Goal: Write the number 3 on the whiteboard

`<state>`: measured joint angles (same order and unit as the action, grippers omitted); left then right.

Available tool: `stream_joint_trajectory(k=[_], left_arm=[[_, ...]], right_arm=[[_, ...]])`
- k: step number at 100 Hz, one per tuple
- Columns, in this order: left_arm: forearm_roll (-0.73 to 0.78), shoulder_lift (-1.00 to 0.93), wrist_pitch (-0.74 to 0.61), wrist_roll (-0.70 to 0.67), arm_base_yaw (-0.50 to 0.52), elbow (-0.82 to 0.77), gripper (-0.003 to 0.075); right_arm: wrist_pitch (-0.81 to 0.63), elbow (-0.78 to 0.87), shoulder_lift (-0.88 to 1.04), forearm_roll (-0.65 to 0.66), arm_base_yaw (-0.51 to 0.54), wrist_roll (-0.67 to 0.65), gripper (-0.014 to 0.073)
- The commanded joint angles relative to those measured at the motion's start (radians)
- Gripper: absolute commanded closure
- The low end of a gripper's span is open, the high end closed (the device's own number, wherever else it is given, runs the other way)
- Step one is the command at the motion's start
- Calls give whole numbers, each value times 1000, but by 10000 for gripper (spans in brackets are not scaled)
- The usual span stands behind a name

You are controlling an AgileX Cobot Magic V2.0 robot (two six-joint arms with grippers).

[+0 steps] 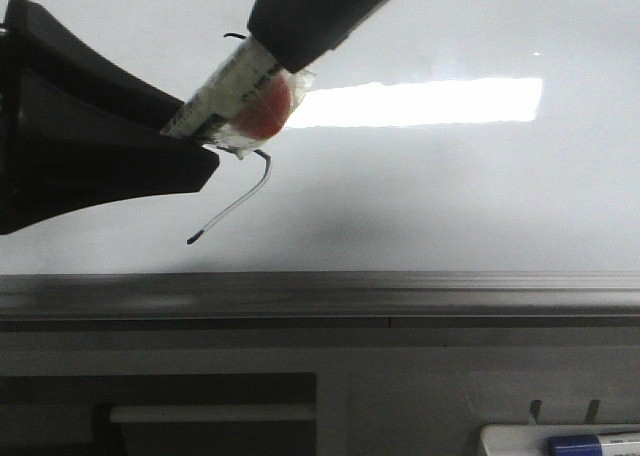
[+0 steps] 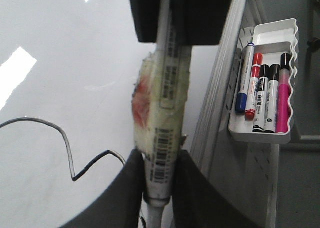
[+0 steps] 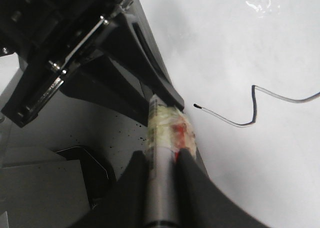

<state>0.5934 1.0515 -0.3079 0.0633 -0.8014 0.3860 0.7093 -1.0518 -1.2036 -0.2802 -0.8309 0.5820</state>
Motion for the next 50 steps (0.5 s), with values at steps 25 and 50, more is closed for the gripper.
stream_joint_trajectory(k=[25,50], left_arm=[[-53,-8,-54,-14,-2,31,741],[-640,-8,92,-16,35,31,741]], right_arm=[[-104,-33,12,-44,-1,9,174],[-257,-33,37,21,31,1,-56]])
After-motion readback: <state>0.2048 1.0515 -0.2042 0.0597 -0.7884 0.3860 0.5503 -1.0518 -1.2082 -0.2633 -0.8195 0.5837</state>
